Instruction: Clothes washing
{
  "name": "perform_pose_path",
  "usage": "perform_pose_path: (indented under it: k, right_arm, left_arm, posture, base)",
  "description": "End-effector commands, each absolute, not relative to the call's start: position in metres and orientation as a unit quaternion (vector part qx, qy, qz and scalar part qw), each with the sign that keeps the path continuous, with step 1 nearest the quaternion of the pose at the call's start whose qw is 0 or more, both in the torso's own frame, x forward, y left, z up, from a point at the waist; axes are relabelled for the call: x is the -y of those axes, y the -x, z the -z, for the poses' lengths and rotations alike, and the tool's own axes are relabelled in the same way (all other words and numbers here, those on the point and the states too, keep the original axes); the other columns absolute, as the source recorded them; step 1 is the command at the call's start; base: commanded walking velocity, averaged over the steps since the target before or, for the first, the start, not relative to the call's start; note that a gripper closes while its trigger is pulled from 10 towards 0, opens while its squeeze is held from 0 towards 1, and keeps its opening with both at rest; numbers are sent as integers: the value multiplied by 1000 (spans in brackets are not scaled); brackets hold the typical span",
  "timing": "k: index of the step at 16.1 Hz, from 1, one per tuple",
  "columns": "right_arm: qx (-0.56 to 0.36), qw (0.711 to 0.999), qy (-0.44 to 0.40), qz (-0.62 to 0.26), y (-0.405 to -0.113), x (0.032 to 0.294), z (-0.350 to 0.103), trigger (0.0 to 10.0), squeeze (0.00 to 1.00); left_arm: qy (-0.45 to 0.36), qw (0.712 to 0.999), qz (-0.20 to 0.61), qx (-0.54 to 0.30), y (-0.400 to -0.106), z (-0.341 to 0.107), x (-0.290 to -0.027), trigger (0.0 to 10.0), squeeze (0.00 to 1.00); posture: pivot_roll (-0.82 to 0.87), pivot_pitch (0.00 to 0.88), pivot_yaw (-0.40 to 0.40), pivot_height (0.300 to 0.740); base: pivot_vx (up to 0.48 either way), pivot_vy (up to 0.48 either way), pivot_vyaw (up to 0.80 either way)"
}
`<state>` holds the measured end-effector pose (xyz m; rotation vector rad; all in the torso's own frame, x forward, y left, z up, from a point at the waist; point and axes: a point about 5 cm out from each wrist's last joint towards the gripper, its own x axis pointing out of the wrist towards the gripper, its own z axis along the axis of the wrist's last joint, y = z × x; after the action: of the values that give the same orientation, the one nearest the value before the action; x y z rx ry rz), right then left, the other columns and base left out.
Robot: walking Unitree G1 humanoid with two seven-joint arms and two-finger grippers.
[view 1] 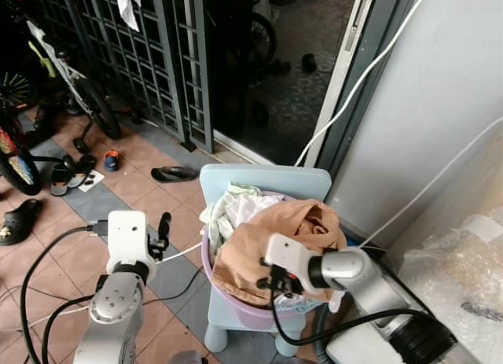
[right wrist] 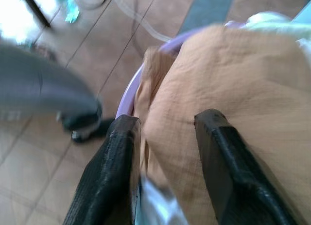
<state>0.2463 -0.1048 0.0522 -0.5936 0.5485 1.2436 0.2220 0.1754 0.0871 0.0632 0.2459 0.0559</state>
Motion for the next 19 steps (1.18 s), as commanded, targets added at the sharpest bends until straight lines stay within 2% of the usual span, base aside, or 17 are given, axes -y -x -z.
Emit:
perform_pose_path:
  k: [1,3,6,7,10,15,19]
  right_arm:
    - [-222,724,315,-572,-254,105,-63,10000,1000]
    - [-183,743,335,-549,-271,105,-79,10000,1000]
    - [-61,797,290,-527,-293,94,-118,10000,1000]
    - [-41,820,258,-509,-300,94,-130,10000,1000]
    - [-41,846,249,-470,-314,102,-133,10000,1000]
    - [-98,836,310,-442,-319,113,-107,10000,1000]
    - [-193,803,357,-437,-315,126,-68,10000,1000]
  left_arm:
    - [-33,992,-20,-117,-222,-92,-173,10000,0]
    - [-32,992,-17,-118,-222,-92,-172,10000,0]
    - [-31,992,-13,-120,-222,-92,-172,10000,0]
    - [-31,992,-12,-121,-222,-92,-171,10000,0]
    - [-30,992,-10,-120,-223,-93,-172,10000,0]
    - [-31,992,-8,-120,-223,-93,-171,10000,0]
    - [-29,992,8,-124,-221,-93,-166,10000,0]
  posture:
    - [49,30,-20,740]
    - [49,32,-19,740]
    - [49,32,-19,740]
    - [50,33,-18,740]
    - [52,29,-17,740]
    - [53,28,-15,740]
    - [66,49,-17,740]
  base:
    - [0,0,0]
    - [0,0,0]
    - [0,0,0]
    - [0,0,0]
    - [0,0,0]
    - [0,0,0]
    - [0,0,0]
